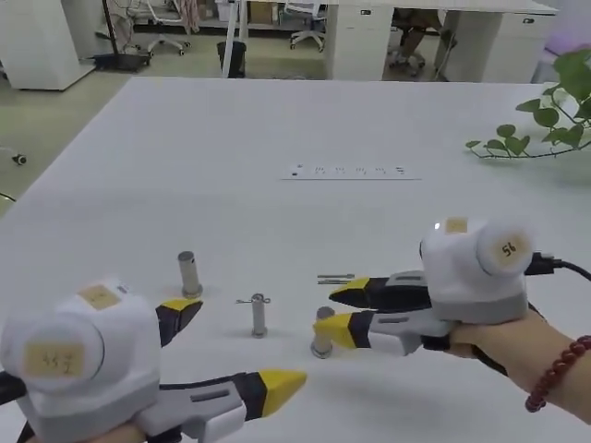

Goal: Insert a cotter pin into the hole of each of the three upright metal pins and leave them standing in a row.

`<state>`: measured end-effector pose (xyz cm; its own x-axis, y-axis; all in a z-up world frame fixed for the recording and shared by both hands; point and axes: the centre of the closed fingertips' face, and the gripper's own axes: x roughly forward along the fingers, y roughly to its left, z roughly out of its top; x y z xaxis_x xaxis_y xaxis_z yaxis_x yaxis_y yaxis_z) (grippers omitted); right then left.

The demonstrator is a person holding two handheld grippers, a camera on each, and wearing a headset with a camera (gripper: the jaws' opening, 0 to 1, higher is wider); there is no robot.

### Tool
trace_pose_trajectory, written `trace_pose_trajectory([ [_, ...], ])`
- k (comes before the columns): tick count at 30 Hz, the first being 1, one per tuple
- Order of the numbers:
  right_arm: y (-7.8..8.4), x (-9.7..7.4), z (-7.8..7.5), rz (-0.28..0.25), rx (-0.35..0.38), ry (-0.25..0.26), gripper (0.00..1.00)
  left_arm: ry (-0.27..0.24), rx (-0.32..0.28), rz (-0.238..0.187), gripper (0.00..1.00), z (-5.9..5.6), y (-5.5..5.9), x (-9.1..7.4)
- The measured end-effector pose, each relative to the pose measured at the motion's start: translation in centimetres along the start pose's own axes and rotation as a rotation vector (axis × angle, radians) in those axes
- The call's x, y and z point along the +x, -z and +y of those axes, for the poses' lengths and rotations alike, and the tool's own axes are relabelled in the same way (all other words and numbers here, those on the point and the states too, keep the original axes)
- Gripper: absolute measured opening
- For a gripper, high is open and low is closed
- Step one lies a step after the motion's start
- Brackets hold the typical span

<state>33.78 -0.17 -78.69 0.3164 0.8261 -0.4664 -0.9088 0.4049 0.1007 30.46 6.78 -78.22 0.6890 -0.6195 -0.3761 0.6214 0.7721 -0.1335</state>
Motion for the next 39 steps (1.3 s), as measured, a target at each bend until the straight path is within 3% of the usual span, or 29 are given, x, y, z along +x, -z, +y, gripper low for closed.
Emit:
trace_pose_trajectory([
  [12,-0.7,-1.0,-2.5,-0.005,0.078,0.030,0.30,-0.007,-0.003,-0.003,0.88,0.1,0.0,0.0],
  [19,0.0,-0.8,-4.7,0.021,0.068,0.066,0.28,-0.019,0.013,0.001,0.86,0.3,0.2,0.0],
  [28,1.4,-0.1,-6.9,0.088,0.048,0.091,0.24,-0.023,-0.002,0.003,0.85,0.4,0.6,0.0],
  [39,3.0,1.3,-8.9,0.198,-0.035,0.105,0.16,-0.038,0.006,-0.001,0.83,0.9,0.6,-0.1],
])
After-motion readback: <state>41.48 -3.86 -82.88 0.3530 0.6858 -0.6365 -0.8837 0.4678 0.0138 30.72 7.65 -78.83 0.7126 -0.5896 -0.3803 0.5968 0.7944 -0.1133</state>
